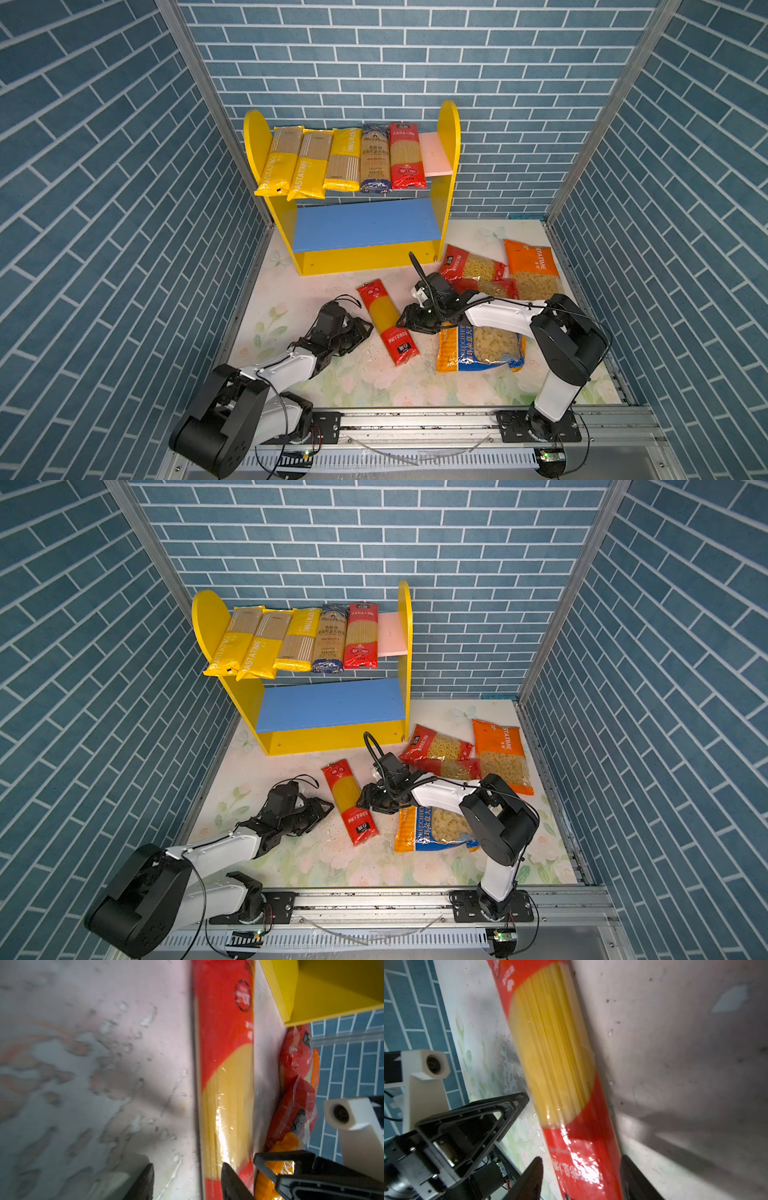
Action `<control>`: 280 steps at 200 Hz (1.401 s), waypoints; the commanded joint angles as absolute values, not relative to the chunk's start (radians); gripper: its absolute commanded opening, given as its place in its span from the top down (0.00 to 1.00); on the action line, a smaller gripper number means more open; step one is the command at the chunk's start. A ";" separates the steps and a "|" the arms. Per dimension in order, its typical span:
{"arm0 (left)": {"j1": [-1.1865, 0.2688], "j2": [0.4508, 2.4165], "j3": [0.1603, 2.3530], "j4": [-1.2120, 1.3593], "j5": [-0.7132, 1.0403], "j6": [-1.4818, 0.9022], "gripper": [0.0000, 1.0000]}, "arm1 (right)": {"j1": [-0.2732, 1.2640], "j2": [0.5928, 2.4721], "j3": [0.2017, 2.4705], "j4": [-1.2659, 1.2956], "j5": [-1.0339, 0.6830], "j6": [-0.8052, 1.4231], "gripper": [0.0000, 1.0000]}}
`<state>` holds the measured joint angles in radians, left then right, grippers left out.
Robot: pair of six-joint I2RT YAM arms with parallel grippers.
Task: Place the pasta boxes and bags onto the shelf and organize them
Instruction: 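Close both grippers on the red spaghetti pack at its two ends, then lift the red spaghetti pack upright with both grippers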
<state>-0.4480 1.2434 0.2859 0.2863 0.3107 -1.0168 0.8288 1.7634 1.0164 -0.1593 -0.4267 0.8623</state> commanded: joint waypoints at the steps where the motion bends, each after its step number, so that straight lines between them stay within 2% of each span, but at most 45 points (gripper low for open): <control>1: -0.513 1.318 0.299 0.370 0.271 -1.031 0.47 | 0.824 1.781 1.018 -0.258 -0.444 0.767 0.35; 38: -0.539 1.403 0.277 0.471 0.264 -1.068 0.61 | 0.825 1.872 1.008 -0.155 -0.519 0.780 0.37; 78: -0.538 1.440 0.261 0.514 0.265 -1.074 0.80 | 0.847 1.950 1.017 0.010 -0.619 0.828 0.53; 120: -0.537 1.423 0.250 0.520 0.275 -1.088 0.82 | 0.847 1.905 0.969 0.196 -0.659 0.885 0.71; 137: -0.527 1.372 0.252 0.483 0.283 -1.085 0.79 | 0.845 1.859 0.953 0.217 -0.652 0.881 0.79; 153: -0.499 1.302 0.258 0.430 0.301 -1.075 0.72 | 0.847 1.823 0.936 0.232 -0.639 0.880 0.84; 176: -0.448 1.180 0.277 0.306 0.328 -1.037 0.62 | 0.847 1.782 0.911 0.281 -0.632 0.893 0.88; 219: -0.373 0.973 0.284 0.158 0.349 -0.995 0.48 | 0.848 1.712 0.861 0.359 -0.609 0.865 0.94; 280: -0.364 0.926 0.222 0.335 0.397 -1.073 0.31 | 0.875 1.574 0.824 0.400 -0.598 0.781 0.95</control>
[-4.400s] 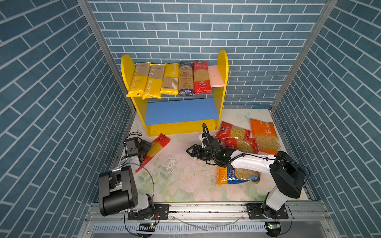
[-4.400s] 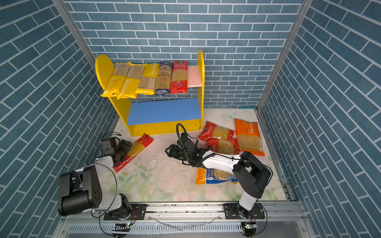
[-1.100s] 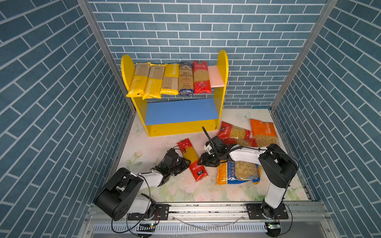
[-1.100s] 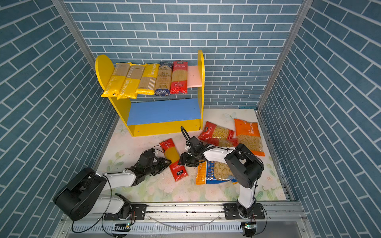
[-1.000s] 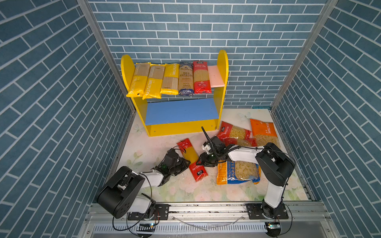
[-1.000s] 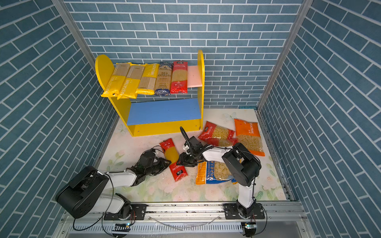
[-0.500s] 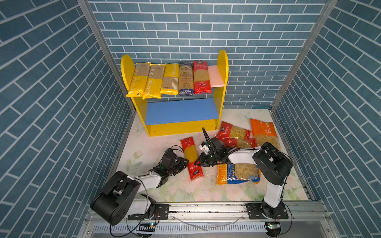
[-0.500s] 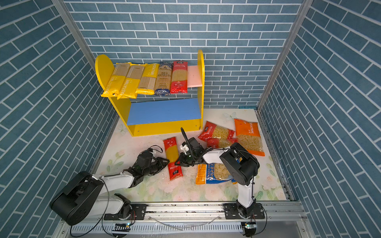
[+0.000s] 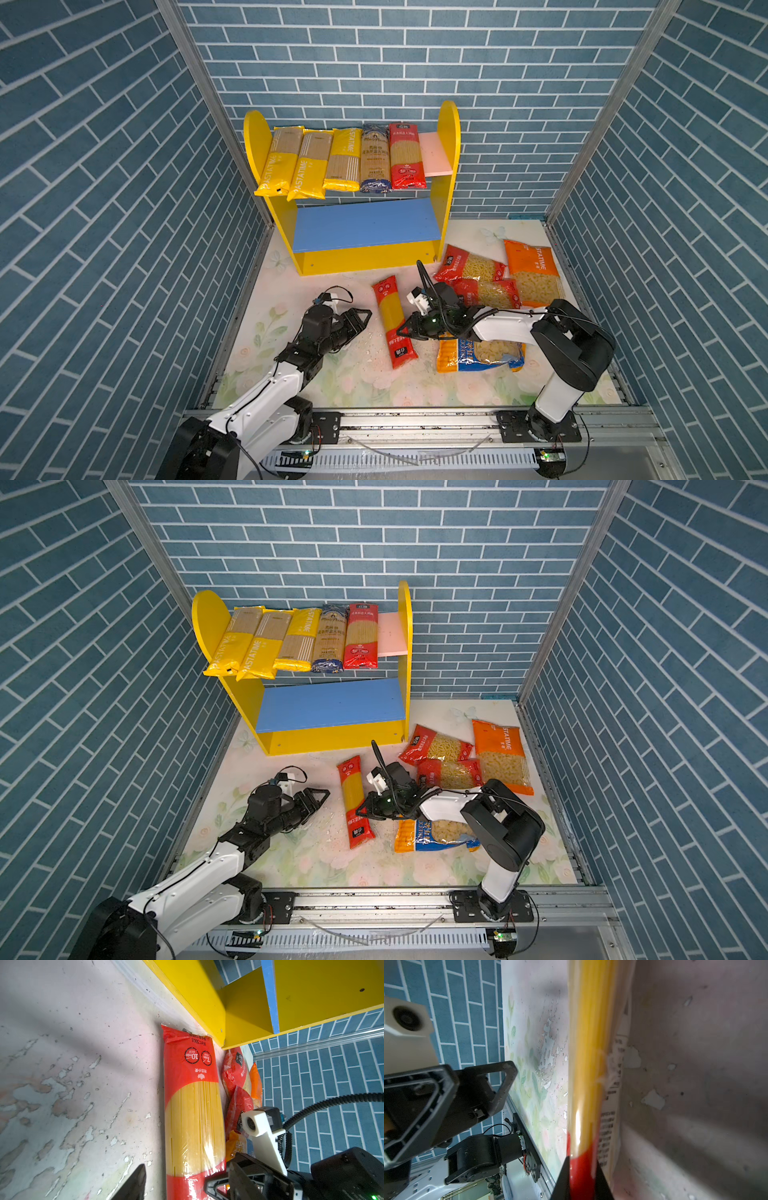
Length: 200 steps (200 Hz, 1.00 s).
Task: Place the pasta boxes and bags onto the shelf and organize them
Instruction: 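Lift the red spaghetti pack upright with both grippers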
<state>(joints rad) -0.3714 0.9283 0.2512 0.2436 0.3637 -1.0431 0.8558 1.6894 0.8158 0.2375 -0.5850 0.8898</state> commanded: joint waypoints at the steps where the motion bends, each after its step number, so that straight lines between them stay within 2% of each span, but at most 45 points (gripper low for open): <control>1: -0.365 0.927 0.221 0.339 0.398 -1.074 0.31 | 0.875 1.572 0.824 0.399 -0.598 0.781 0.95; 58: -0.373 0.987 0.236 0.528 0.433 -1.096 0.20 | 0.906 1.542 0.836 0.497 -0.586 0.879 0.98; 85: -0.373 1.003 0.286 0.521 0.477 -1.074 0.15 | 0.910 1.471 0.832 0.472 -0.597 0.875 0.98; 111: -0.376 1.040 0.288 0.617 0.519 -1.096 0.14 | 0.908 1.423 0.839 0.489 -0.581 0.907 0.98; 161: -0.385 1.063 0.329 0.766 0.564 -1.160 0.15 | 0.930 1.462 0.831 0.737 -0.584 1.099 1.00; 181: -0.403 1.054 0.362 0.756 0.571 -1.132 0.20 | 0.943 1.481 0.831 0.761 -0.588 1.122 1.00; 200: -0.408 1.055 0.361 0.770 0.586 -1.126 0.29 | 0.943 1.478 0.811 0.775 -0.579 1.133 1.00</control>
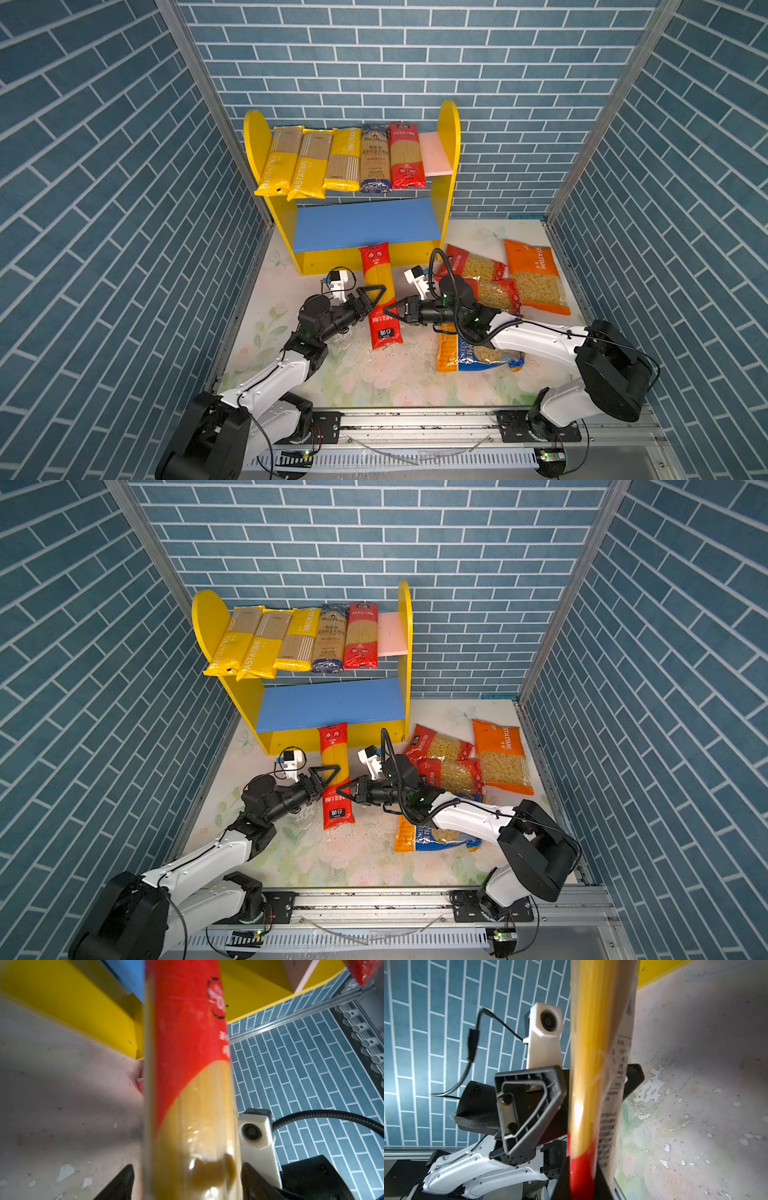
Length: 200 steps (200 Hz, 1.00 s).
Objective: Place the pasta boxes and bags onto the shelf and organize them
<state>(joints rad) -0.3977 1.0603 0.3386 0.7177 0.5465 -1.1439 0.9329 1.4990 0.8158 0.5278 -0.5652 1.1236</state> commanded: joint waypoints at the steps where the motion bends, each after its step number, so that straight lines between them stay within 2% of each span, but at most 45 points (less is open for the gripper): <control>1: -0.408 1.055 0.361 0.771 0.587 -1.126 0.29 | 0.943 1.477 0.809 0.775 -0.578 1.133 1.00; 22: -0.408 1.050 0.375 0.772 0.614 -1.124 0.44 | 0.942 1.460 0.792 0.766 -0.572 1.139 0.97; 48: -0.409 1.044 0.431 0.723 0.661 -1.108 0.59 | 0.934 1.440 0.767 0.757 -0.596 1.142 0.83; 62: -0.407 1.052 0.469 0.682 0.694 -1.064 0.63 | 0.919 1.425 0.748 0.752 -0.608 1.139 0.73; 92: -0.403 1.085 0.531 0.635 0.763 -1.042 0.72 | 0.857 1.376 0.691 0.741 -0.657 1.138 0.59; 114: -0.394 1.117 0.559 0.612 0.827 -1.030 0.75 | 0.782 1.327 0.679 0.640 -0.735 1.086 0.49; 148: -0.399 1.183 0.572 0.669 0.950 -1.074 0.75 | 0.650 1.219 0.765 0.212 -0.766 0.834 0.18; 163: -0.411 1.201 0.571 0.685 0.972 -1.081 0.75 | 0.600 1.229 0.812 0.091 -0.787 0.760 0.16; 180: -0.442 1.218 0.573 0.707 0.974 -1.078 0.75 | 0.557 1.286 0.864 0.045 -0.833 0.741 0.12; 200: -0.474 1.237 0.578 0.751 0.982 -1.093 0.74 | 0.530 1.338 0.905 0.045 -0.871 0.735 0.12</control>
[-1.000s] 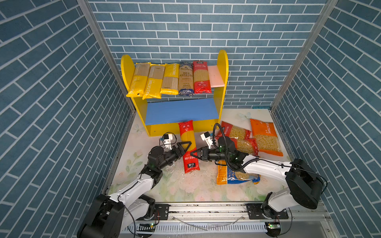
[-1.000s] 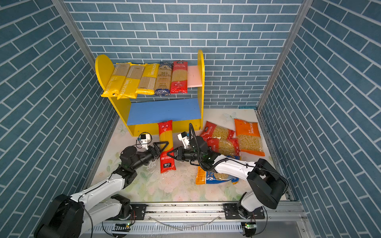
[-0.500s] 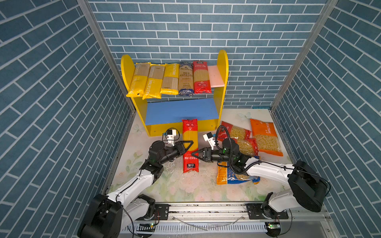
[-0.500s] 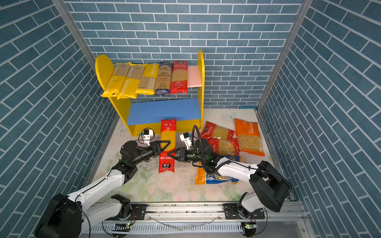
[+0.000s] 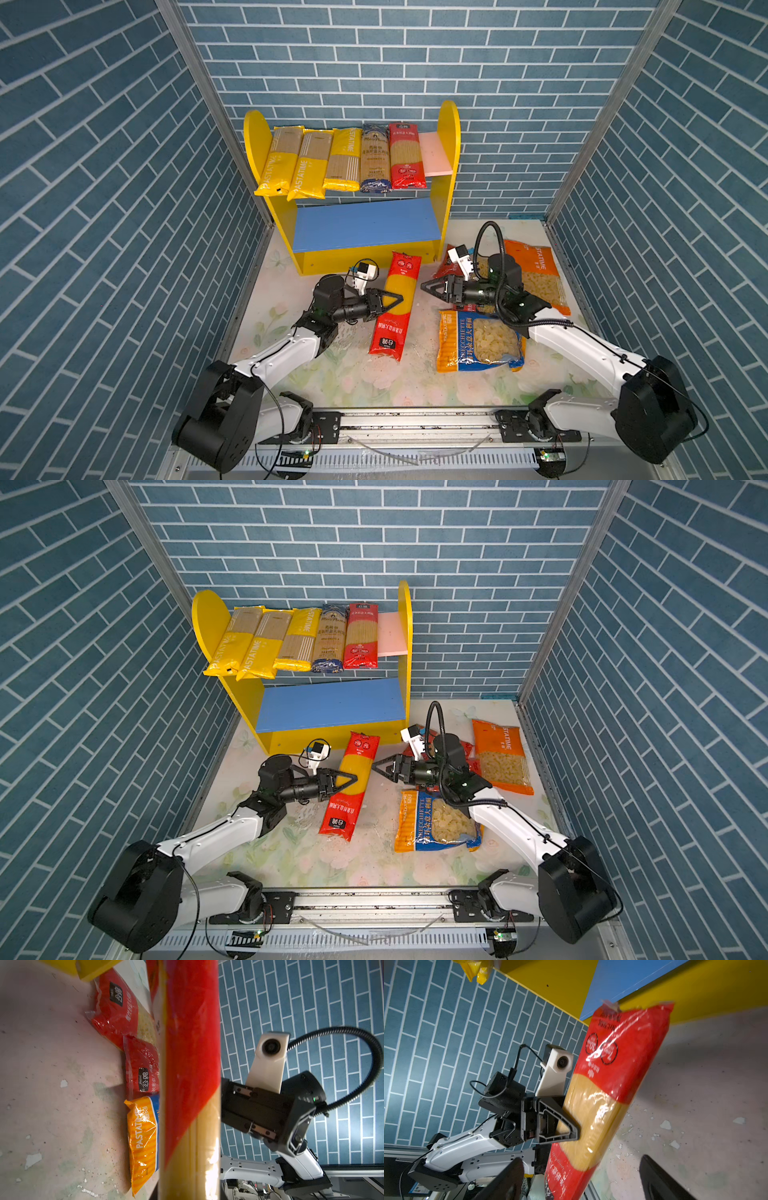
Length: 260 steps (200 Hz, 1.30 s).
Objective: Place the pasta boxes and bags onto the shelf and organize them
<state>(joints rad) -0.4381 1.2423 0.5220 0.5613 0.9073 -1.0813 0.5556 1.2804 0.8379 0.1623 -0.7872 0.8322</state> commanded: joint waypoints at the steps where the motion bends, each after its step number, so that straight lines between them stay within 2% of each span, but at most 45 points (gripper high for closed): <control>1: -0.475 1.237 0.578 0.753 0.984 -1.093 0.74 | 0.530 1.340 0.907 0.046 -0.875 0.735 0.12; 64: -0.531 1.261 0.569 0.801 1.049 -1.125 0.75 | 0.506 1.424 0.968 0.087 -1.039 0.747 0.19; 93: -0.553 1.284 0.589 0.812 1.054 -1.127 0.75 | 0.507 1.480 0.907 0.406 -1.092 0.959 0.30; 129: -0.564 1.295 0.605 0.824 1.060 -1.139 0.73 | 0.507 1.532 0.851 0.743 -1.078 1.194 0.50; 155: -0.550 1.279 0.613 0.792 1.027 -1.128 0.64 | 0.506 1.512 0.843 0.733 -1.034 1.198 0.67; 192: -0.527 1.209 0.621 0.753 0.945 -1.127 0.38 | 0.503 1.442 0.875 0.635 -0.903 1.149 0.87; 207: -0.514 1.158 0.610 0.703 0.886 -1.108 0.31 | 0.503 1.414 0.885 0.644 -0.843 1.167 0.95; 220: -0.475 1.082 0.584 0.628 0.788 -1.060 0.26 | 0.503 1.387 0.891 0.659 -0.798 1.192 1.00; 243: -0.377 0.883 0.499 0.436 0.522 -1.049 0.19 | 0.503 1.324 0.891 0.640 -0.690 1.210 1.00; 260: -0.380 0.711 0.459 0.291 0.307 -1.026 0.13 | 0.505 1.270 0.873 0.615 -0.562 1.213 1.00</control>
